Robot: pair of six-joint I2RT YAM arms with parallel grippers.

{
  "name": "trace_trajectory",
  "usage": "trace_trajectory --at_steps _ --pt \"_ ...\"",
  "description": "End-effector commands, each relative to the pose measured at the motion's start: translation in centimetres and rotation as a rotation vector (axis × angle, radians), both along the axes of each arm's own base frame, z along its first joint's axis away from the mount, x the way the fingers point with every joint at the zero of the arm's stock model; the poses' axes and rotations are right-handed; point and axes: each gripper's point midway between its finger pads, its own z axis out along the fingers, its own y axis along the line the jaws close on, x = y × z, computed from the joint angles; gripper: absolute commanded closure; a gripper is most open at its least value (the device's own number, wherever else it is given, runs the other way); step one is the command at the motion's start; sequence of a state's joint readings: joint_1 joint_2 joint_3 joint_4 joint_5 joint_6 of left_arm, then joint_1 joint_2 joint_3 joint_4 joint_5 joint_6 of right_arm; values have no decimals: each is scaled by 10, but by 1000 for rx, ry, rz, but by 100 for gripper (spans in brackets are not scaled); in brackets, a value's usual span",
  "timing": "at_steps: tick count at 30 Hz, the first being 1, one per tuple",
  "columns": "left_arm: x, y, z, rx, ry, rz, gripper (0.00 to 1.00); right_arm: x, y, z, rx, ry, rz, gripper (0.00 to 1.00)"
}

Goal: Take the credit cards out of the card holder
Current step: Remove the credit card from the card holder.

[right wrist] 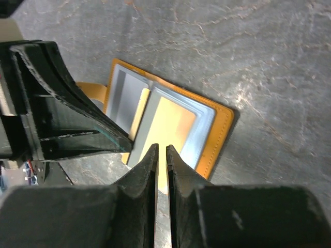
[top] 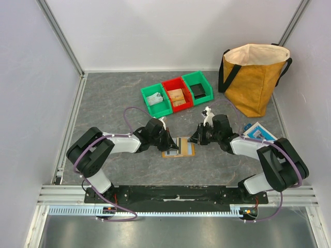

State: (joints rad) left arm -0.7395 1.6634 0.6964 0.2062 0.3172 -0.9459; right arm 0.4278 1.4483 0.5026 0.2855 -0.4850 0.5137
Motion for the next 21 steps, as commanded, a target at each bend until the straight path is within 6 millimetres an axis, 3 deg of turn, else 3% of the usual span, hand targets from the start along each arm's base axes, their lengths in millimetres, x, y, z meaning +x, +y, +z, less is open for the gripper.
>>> trace_trajectory --at_steps 1,9,21 --pt "4 -8 7 -28 -12 10 98 12 15 19 74 -29 30 83" --pt "2 -4 4 -20 -8 20 98 -4 9 -24 47 97 13 85" --pt "-7 7 -3 -21 15 48 98 -19 -26 -68 -96 187 -70 89"
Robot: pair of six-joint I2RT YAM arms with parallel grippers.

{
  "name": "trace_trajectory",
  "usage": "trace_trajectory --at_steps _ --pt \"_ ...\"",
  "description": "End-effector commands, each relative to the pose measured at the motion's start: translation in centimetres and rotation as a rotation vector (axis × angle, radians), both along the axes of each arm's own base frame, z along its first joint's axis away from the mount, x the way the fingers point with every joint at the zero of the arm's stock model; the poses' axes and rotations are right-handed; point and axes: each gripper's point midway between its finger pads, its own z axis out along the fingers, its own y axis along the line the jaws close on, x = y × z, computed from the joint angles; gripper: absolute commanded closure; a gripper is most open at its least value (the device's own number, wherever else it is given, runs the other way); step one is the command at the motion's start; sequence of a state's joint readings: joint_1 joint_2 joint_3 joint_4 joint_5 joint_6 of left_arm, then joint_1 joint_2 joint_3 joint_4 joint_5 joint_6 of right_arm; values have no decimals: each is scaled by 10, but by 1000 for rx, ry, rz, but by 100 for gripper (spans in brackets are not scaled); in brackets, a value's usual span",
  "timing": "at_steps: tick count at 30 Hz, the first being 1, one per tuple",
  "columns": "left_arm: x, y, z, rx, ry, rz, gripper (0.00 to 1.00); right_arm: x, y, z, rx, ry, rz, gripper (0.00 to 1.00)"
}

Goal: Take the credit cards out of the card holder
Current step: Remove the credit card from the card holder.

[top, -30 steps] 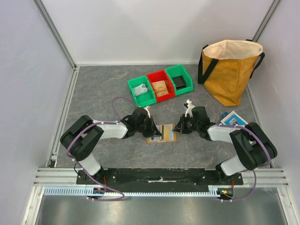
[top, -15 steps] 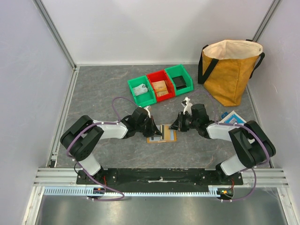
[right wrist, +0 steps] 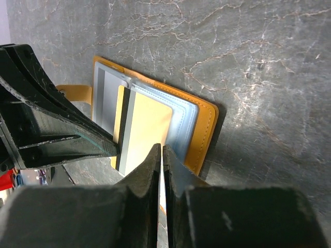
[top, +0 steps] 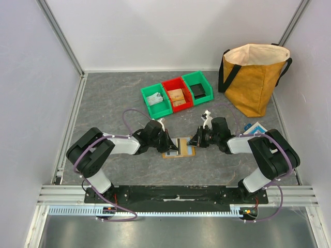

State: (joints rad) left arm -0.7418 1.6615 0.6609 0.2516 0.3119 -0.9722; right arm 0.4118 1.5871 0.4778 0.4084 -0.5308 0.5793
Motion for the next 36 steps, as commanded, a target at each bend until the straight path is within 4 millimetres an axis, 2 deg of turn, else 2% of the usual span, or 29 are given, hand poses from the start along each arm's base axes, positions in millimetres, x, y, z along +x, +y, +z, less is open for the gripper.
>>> trace_trajectory --at_steps 1,8,11,15,20,22,24,25,27,36 --pt "-5 6 0 -10 10 30 98 -18 -29 -41 -136 96 -44 89" --pt "-6 5 3 -41 11 25 98 -16 -27 -38 -124 91 -32 90" --pt "-4 -1 8 -68 1 16 83 -15 -26 -36 -116 90 -24 90" --pt "1 -7 13 -83 -9 9 73 -16 -25 -37 -115 92 -19 90" --pt "5 -12 11 -84 0 3 71 -18 -25 -37 -113 92 -14 90" --pt "6 -14 12 -93 0 2 73 -18 -26 -37 -114 90 -17 90" --pt "5 -13 12 -92 0 5 83 -18 -26 -37 -119 89 -17 90" --pt "5 -13 14 -94 -6 8 91 -18 -27 -38 -122 90 -20 90" --pt "4 -7 13 -81 -9 24 98 -18 -28 -38 -125 90 -21 90" --pt "-10 25 12 -27 -32 50 98 -15 -28 -37 -123 82 -24 90"
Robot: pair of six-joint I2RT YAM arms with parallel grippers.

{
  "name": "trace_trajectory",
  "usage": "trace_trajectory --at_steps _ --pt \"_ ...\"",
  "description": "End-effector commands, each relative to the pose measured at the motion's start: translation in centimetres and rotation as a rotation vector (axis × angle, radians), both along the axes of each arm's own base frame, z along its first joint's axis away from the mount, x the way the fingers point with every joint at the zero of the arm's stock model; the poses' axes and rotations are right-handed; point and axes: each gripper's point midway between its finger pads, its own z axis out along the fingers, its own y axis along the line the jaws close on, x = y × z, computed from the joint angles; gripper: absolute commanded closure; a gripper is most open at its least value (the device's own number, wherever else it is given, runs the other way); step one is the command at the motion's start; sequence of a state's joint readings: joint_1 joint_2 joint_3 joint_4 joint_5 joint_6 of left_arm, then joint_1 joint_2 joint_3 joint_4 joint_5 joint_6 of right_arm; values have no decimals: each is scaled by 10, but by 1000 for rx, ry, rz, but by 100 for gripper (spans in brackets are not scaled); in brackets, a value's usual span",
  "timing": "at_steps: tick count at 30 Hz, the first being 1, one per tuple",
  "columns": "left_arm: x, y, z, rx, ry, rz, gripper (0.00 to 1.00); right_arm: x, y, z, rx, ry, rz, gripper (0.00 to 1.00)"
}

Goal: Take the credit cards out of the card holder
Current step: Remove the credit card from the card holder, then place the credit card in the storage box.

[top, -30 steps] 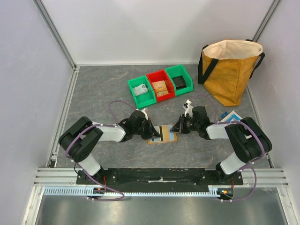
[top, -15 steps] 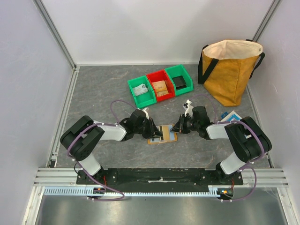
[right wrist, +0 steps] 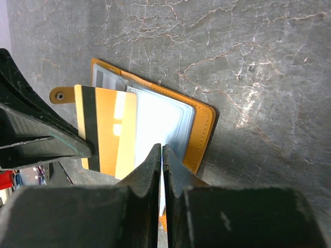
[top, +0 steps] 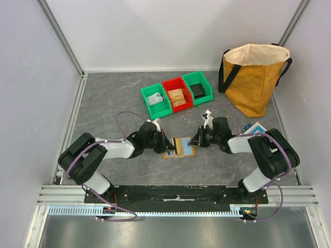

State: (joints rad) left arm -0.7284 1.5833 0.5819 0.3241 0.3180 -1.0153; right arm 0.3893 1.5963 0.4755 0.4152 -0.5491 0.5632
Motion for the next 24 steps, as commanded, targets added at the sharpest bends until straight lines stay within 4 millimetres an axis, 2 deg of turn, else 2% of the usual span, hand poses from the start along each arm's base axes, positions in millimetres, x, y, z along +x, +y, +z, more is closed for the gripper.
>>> trace_trajectory --at_steps 1,6,10,13,17,22,24 --pt "-9 21 -2 45 -15 17 98 -17 -23 -34 -123 81 -25 90" --pt "-12 35 13 66 -113 -1 98 -11 -18 -19 -94 44 -15 83" --pt "-6 42 40 71 -248 -17 98 0 -11 9 -65 -29 7 64" --pt "-2 44 66 55 -367 -34 98 7 -2 48 0 -127 47 50" --pt "1 42 105 10 -538 -90 98 4 12 115 125 -325 140 31" --pt "-13 29 161 -119 -744 -222 98 -14 24 192 285 -541 254 23" --pt "-22 23 181 -173 -814 -287 98 -24 28 214 344 -595 292 22"
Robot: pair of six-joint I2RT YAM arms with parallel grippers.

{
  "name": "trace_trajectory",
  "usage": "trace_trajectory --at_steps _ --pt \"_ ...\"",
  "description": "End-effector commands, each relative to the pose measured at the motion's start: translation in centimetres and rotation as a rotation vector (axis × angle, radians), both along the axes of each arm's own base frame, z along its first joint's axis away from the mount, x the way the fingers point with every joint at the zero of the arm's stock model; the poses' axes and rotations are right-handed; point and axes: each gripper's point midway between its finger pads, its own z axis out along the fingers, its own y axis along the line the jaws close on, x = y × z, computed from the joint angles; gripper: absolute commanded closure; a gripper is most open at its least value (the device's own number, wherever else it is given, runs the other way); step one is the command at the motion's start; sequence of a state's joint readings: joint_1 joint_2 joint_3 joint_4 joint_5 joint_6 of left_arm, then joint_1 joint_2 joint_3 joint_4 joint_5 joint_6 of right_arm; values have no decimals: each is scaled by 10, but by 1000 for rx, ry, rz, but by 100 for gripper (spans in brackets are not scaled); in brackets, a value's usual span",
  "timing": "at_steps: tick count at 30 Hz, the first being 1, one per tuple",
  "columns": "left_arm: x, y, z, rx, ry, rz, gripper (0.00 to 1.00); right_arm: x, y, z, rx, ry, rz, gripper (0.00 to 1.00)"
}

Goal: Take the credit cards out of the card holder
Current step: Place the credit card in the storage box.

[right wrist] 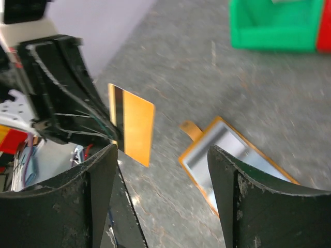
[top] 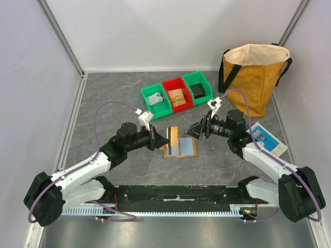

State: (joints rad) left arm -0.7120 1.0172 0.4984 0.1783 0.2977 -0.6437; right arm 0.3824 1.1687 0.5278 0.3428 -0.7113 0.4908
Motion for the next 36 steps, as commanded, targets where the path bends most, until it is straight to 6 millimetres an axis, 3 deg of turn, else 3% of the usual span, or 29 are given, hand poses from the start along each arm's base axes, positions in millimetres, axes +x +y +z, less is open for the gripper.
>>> trace_trajectory --at_steps 1,5,11,17,20,22,25,27,31,36 --pt "-10 -17 75 -109 -302 -197 98 -20 15 75 159 -210 153 22" --pt "-23 -22 108 -191 -390 -272 98 -32 22 95 198 -269 208 22" --pt "-28 -27 130 -254 -428 -313 98 -52 33 113 233 -333 299 32" --pt "-30 -33 130 -281 -418 -346 98 -58 39 121 248 -366 322 63" --pt "-25 -31 126 -263 -398 -310 96 -52 40 119 222 -378 306 89" --pt "-14 -26 120 -228 -365 -241 83 -43 39 112 160 -392 279 97" --pt "2 -13 111 -181 -284 -124 51 -25 35 99 11 -450 222 100" --pt "9 -5 107 -160 -214 -53 35 -11 31 85 -119 -474 170 100" --pt "19 10 87 -76 3 109 22 10 26 63 -363 -553 36 100" --pt "26 14 91 -100 144 222 15 18 27 46 -601 -664 -92 100"
